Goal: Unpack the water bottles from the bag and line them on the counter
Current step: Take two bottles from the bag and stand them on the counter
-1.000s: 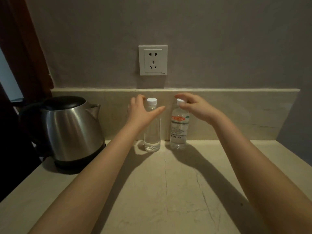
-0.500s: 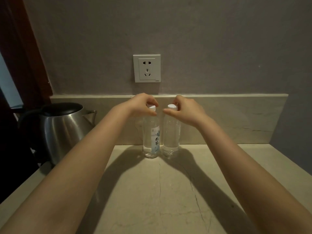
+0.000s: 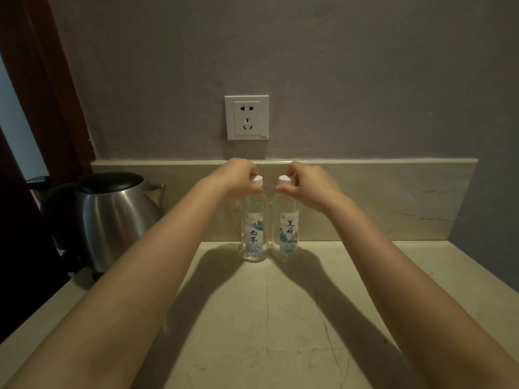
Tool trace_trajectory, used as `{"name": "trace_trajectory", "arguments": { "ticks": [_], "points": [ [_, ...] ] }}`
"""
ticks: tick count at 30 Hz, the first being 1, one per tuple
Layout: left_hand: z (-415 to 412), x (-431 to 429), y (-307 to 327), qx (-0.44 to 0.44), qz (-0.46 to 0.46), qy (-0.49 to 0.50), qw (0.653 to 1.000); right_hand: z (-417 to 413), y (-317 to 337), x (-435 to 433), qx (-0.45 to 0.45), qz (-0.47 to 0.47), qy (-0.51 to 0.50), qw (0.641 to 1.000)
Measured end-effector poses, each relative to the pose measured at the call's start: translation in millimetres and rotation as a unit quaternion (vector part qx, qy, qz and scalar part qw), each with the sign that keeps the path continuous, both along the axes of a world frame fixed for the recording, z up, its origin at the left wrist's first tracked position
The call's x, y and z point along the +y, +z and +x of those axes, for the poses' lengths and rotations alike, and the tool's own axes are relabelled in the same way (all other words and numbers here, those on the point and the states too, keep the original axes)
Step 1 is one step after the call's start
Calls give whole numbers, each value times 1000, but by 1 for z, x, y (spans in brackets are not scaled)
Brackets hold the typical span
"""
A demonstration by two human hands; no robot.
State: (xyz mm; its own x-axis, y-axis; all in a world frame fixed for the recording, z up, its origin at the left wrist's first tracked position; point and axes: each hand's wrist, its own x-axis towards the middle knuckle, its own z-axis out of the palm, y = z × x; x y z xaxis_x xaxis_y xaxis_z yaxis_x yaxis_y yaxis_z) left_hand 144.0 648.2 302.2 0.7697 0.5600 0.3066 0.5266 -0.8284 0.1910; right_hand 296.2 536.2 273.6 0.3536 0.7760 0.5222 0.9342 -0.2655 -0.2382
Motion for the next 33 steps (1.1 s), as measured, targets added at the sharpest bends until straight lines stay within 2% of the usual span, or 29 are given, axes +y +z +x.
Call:
{"name": "trace_trajectory", "arguments": {
  "ticks": [3, 7, 11, 19, 24, 29, 33],
  "points": [
    [-1, 1, -3, -8, -8, -8, 1000, -1, -5, -2, 13, 2, 8, 1000],
    [-3, 0, -7, -48, -15, 6, 999, 0, 0, -7, 114, -43, 93, 988],
    [0, 0, -4, -35, -4, 14, 999, -1, 6, -1, 77, -29, 107, 991],
    [1, 5, -8, -58, -2, 26, 998, 1, 5, 16, 86, -26, 111, 990],
    [-1, 5, -13, -83, -9, 24, 996, -1, -6, 19, 27, -8, 83, 996],
    [-2, 2, -17, -98, -5, 22, 995, -3, -14, 18, 35, -5, 65, 997],
    [-8, 2, -20, -95, -2, 23, 995, -5, -17, 9, 100, 20, 84, 991]
  ]
}}
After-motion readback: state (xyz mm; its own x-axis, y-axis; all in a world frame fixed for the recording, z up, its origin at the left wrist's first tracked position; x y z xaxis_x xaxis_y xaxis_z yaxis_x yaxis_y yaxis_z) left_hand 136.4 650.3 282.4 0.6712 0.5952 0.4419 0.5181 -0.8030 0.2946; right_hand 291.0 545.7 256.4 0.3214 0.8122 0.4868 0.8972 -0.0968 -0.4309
